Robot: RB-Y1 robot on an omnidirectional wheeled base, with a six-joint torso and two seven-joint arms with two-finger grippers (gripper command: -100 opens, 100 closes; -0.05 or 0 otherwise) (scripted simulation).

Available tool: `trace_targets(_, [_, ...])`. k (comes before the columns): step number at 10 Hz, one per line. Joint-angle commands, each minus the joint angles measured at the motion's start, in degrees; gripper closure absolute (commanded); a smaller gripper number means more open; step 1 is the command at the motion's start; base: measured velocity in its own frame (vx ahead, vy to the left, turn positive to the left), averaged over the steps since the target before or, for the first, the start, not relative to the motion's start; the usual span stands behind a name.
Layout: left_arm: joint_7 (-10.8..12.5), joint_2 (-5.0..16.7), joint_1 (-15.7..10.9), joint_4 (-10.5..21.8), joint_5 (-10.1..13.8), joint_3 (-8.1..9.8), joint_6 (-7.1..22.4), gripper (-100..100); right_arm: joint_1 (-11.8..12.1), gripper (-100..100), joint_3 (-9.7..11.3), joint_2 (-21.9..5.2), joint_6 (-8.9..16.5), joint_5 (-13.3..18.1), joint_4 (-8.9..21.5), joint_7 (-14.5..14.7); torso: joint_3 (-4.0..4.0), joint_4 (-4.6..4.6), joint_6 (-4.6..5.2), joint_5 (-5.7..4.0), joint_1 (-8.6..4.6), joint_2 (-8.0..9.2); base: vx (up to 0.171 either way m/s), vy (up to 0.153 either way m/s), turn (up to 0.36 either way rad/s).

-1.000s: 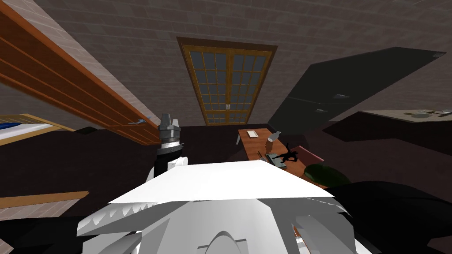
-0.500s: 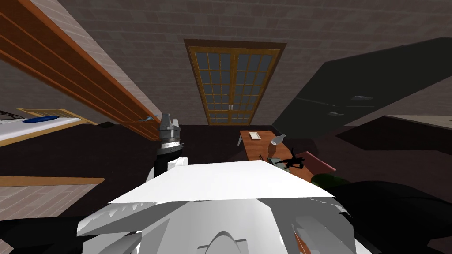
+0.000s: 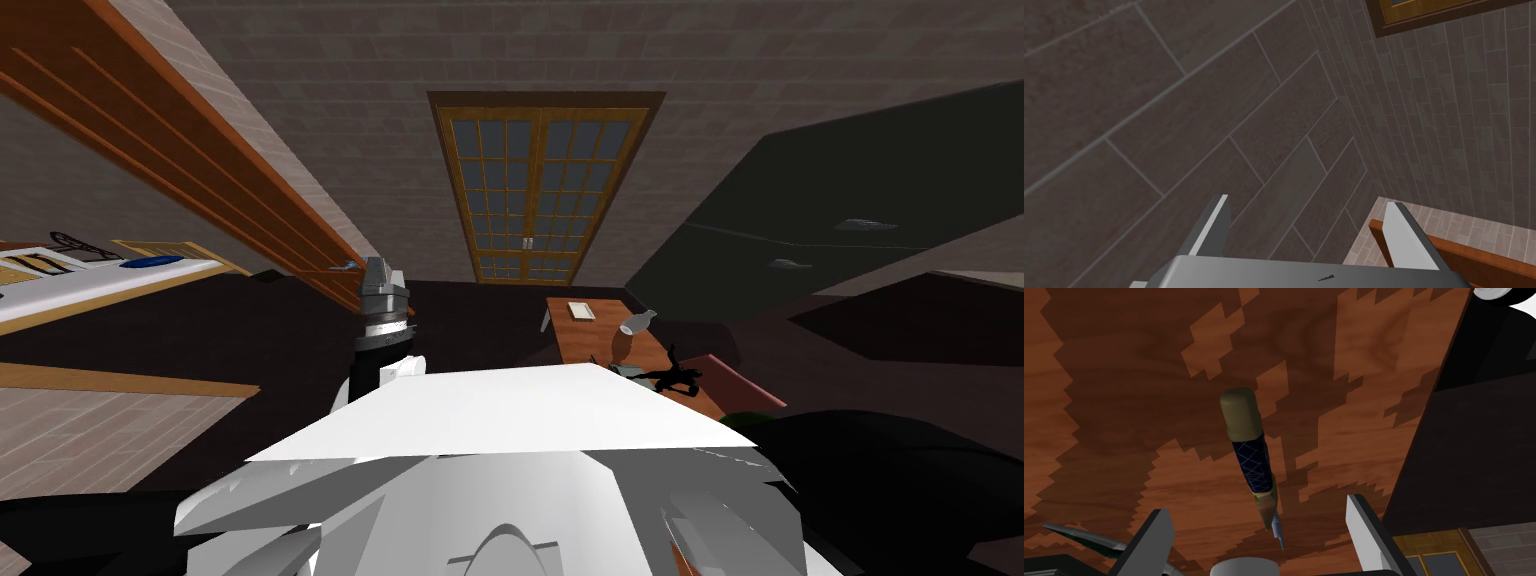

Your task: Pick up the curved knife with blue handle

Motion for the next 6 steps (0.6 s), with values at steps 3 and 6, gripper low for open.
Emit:
trace_targets(3, [0.0,0.0,0.0,0.0,0.0,0.00,0.0,0,-0.4,-100,1.1,0.1,0.5,1.5,2.4,0.7,-0.01,0.00,0.01,0.00,-0.02,-0.01,0.006,-0.007,0.082])
trace_targets(6, [0.0,0.0,0.0,0.0,0.0,0.00,0.0,0,-1.8,-100,1.9,1.3,2.5,0.9,2.4,0.6,0.00,0.00,0.02,0.00,0.01,0.00,-0.014,-0.013,0.015])
